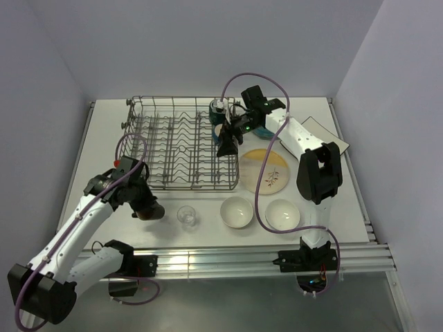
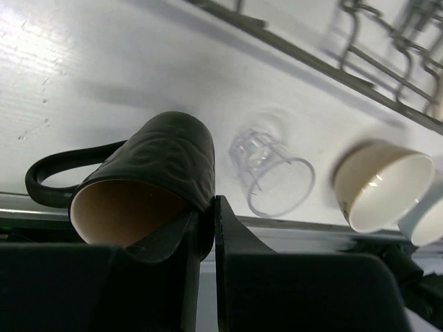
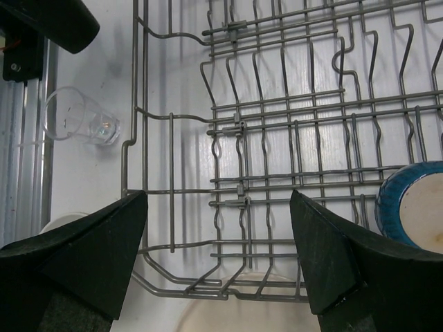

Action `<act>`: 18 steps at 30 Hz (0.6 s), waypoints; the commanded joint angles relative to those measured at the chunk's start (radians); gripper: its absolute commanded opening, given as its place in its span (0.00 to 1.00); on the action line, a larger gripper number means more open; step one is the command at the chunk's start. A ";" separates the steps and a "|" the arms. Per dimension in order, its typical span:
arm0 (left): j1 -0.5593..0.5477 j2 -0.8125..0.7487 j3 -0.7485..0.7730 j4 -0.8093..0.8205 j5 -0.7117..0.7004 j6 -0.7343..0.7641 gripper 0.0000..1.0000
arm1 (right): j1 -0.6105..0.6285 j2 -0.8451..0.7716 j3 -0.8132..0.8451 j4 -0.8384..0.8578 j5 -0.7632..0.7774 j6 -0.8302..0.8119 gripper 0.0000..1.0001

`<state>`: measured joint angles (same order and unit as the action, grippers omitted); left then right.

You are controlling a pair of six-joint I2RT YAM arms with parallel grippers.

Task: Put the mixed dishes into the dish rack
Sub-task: Grab a cup with the left arm, then pass the cup from the left arm to the right

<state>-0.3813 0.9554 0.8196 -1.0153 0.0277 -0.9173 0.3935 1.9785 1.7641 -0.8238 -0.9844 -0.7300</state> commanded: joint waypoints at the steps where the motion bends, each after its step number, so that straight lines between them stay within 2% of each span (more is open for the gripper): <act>1: -0.004 -0.030 0.105 -0.016 0.066 0.123 0.00 | -0.004 -0.017 0.052 -0.003 -0.037 -0.009 0.91; 7: -0.004 -0.018 0.298 0.027 0.116 0.196 0.00 | -0.007 -0.020 0.078 -0.014 -0.078 0.012 0.91; 12: -0.004 0.115 0.486 0.151 0.189 0.215 0.00 | -0.010 -0.018 0.145 -0.009 -0.143 0.093 0.90; 14: 0.004 0.193 0.555 0.219 0.228 0.221 0.00 | -0.010 -0.018 0.164 0.041 -0.175 0.217 0.90; 15: 0.010 0.216 0.582 0.298 0.276 0.219 0.00 | -0.013 -0.020 0.166 0.087 -0.175 0.385 0.90; 17: 0.041 0.285 0.589 0.394 0.340 0.196 0.00 | -0.024 -0.035 0.141 0.295 -0.175 0.597 0.90; 18: 0.051 0.302 0.578 0.506 0.374 0.181 0.00 | -0.031 -0.041 0.099 0.392 -0.163 0.715 0.90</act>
<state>-0.3588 1.2007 1.3712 -0.7837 0.2687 -0.7280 0.3878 1.9785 1.8786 -0.6949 -1.1156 -0.3908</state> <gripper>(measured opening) 0.152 0.899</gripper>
